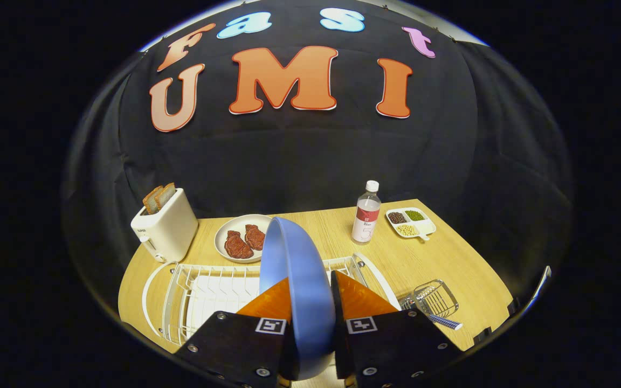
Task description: Take the plate from the dish rack, then take the spoon from the basket and place it into the plate.
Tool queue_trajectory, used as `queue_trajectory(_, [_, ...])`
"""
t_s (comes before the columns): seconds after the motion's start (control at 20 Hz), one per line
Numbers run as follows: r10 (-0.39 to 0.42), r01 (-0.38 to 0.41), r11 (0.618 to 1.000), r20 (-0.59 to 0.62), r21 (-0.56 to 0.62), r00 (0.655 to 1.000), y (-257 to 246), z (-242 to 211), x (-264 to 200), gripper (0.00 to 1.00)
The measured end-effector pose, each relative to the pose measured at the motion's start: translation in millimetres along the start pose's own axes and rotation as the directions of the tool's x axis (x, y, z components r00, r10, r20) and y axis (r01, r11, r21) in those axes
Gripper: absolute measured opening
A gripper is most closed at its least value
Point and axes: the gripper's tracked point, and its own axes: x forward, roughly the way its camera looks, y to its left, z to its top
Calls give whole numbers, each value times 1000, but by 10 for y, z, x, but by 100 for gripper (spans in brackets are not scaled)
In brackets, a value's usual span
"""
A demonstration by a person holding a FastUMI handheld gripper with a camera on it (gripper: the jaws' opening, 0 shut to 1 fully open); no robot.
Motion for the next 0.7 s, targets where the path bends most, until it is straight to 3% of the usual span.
queue_trajectory(0.35, [144,-139,974,-17,179,989,-249,-371,-553,26])
queue_trajectory(0.7, [285,-271,903,7,332,958,-453,-902,-1081,26])
